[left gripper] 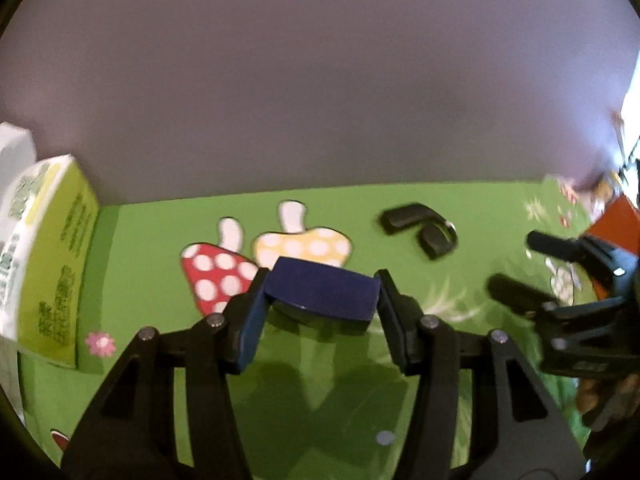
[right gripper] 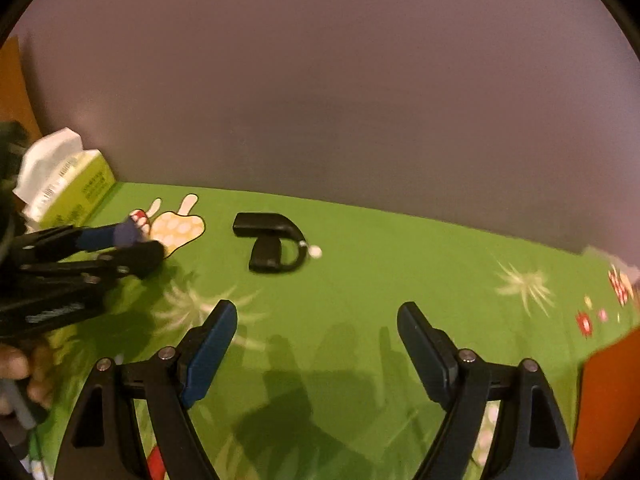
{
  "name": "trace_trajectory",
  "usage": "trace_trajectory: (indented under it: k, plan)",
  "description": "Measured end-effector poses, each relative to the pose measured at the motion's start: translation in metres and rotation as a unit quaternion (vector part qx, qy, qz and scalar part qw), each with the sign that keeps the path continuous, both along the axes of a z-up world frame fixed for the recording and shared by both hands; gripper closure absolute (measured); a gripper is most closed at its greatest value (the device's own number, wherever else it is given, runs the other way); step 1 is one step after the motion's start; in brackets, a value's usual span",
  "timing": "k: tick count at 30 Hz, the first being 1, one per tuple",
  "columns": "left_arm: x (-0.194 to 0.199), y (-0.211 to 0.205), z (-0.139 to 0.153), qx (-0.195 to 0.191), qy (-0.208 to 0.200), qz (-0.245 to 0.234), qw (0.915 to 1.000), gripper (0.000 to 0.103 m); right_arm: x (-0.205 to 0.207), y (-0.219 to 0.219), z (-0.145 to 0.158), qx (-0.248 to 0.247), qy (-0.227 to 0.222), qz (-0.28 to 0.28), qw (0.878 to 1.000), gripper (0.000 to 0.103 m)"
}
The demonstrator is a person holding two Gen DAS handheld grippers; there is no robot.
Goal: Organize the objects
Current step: 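Grasp the black hook with the right gripper while the left grasps its blue part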
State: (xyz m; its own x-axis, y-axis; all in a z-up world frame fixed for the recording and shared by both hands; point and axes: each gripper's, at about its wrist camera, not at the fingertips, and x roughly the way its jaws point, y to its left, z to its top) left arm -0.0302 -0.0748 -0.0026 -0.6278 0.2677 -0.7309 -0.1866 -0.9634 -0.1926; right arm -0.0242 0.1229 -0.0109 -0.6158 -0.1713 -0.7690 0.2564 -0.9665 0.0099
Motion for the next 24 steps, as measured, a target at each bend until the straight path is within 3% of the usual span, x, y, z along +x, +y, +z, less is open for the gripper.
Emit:
trace_trajectory:
  k: [4,13,17,24]
  plan:
    - [0.002,-0.014,0.005,0.023,0.009,0.019,0.9995,0.047,-0.016,-0.016,-0.005,-0.005,0.001,0.017,1.000,0.020]
    - [0.004,-0.018,0.011,0.045,0.016,0.014,0.9988,0.047,-0.047,-0.047,-0.006,0.062,0.014,0.056,0.996,0.021]
    - [0.005,-0.020,0.012,0.051,0.019,0.019,0.9983,0.047,-0.058,-0.040,-0.015,0.054,-0.009,0.061,0.997,0.048]
    - [0.003,-0.021,0.010,0.051,0.016,0.020,0.9984,0.047,-0.054,-0.035,-0.018,0.026,-0.011,0.072,0.997,0.062]
